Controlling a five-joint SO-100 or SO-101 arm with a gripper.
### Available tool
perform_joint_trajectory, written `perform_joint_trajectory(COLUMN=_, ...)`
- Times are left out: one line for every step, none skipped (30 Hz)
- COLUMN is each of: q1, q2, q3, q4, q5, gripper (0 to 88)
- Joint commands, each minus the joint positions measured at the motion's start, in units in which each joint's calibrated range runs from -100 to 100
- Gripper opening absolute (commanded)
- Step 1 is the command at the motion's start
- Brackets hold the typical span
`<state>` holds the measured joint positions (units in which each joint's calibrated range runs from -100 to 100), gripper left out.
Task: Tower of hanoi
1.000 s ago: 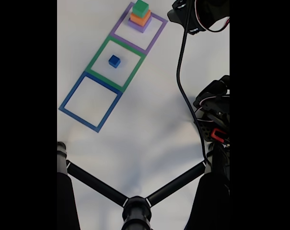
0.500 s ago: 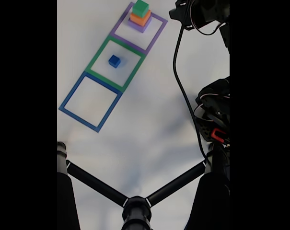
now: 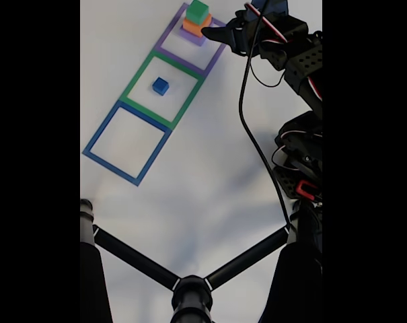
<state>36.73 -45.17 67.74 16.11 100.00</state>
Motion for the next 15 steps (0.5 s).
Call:
perform_joint_trajectory(q1=-1.77, q2=3.1, q3=3.63, q4=-14.61, q5=0.0, gripper=35.6)
perform_joint_trajectory(q1=-1.93, q2=4.55, q3=4.91, q4=-18.33, q5=0.0, gripper=35.7)
perform_joint_trajectory(q1=-2.08, q2=6.55, q3=6.09, q4=-22.62, q5=0.0, gripper=35.7)
perform_joint_trajectory(q1=-2.08, q2=8.55, q3=6.91, q4=-26.18, q5=0.0, gripper=35.7)
perform_joint_trajectory(q1=-2.08, q2=10.8, q3=7.36, q4=-29.5, q5=0.0, gripper=35.8)
perform_joint_trajectory(q1=-2.08, q2=12.8, q3=7.81, q4=-32.25, q5=0.0, gripper=36.0)
perform_joint_trajectory(q1=-2.08, q2=14.96, q3=8.0, q4=-35.17, q5=0.0, gripper=36.0)
perform_joint_trajectory(q1=-2.08, q2=16.73, q3=8.18, q4=-37.19, q5=0.0, gripper=36.0)
perform_joint_trajectory(q1=-2.08, q2=18.65, q3=8.18, q4=-39.46, q5=0.0, gripper=36.0)
perform_joint_trajectory(q1=-2.08, q2=20.09, q3=8.27, q4=-41.32, q5=0.0, gripper=36.0)
perform_joint_trajectory(q1=-2.16, q2=21.61, q3=8.27, q4=-43.1, q5=0.0, gripper=36.0)
perform_joint_trajectory(q1=-2.23, q2=22.9, q3=8.27, q4=-44.72, q5=0.0, gripper=36.1)
perform_joint_trajectory(q1=-2.23, q2=24.26, q3=8.18, q4=-46.17, q5=0.0, gripper=36.1)
perform_joint_trajectory(q1=-2.31, q2=25.14, q3=8.09, q4=-47.15, q5=0.0, gripper=36.1)
perform_joint_trajectory(q1=-2.31, q2=26.02, q3=8.0, q4=-48.04, q5=0.0, gripper=36.1)
